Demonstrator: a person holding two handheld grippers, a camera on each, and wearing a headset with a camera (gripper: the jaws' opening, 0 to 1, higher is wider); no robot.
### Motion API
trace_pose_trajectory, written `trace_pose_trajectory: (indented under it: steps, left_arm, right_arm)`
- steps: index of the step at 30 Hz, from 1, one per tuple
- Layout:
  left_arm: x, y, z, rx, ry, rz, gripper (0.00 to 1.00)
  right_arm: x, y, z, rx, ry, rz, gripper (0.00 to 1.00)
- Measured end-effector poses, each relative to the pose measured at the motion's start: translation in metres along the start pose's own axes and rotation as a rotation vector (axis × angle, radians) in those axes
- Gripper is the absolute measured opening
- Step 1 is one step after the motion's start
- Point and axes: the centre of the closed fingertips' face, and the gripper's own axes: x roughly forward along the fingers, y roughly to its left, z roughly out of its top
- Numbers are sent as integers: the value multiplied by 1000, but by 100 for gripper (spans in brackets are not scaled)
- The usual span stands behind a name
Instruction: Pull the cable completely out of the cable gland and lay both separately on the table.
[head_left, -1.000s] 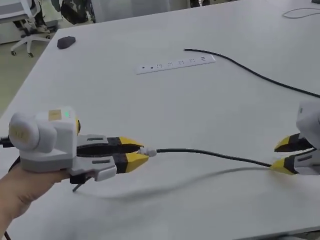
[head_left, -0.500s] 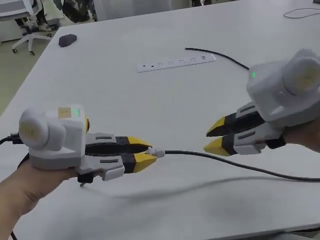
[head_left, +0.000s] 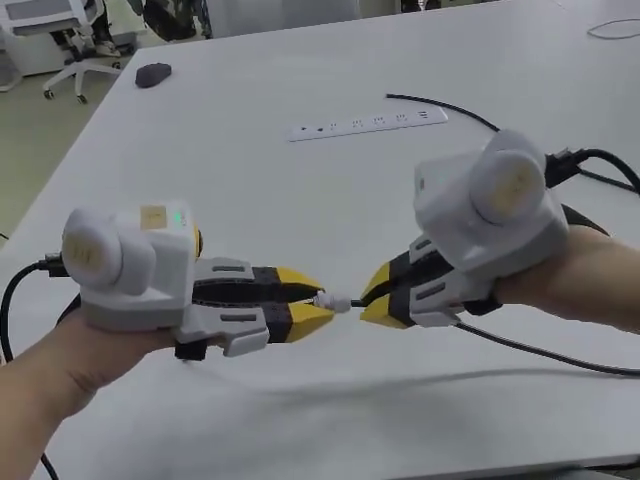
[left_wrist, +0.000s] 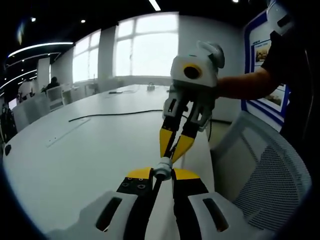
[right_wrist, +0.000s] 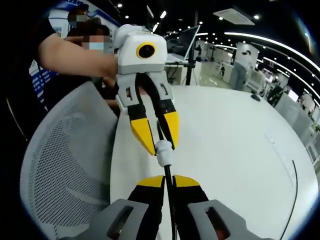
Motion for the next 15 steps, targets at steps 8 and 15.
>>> trace_pose_trajectory:
  steps: [8, 15]
  left_arm:
    - [-7, 0, 0, 37, -5, 33, 15]
    - [-29, 6, 5, 48, -29, 84, 15]
  right_arm:
    - [-9, -4, -16, 3, 36, -31, 0]
    - [-34, -16, -43, 77, 36, -87, 0]
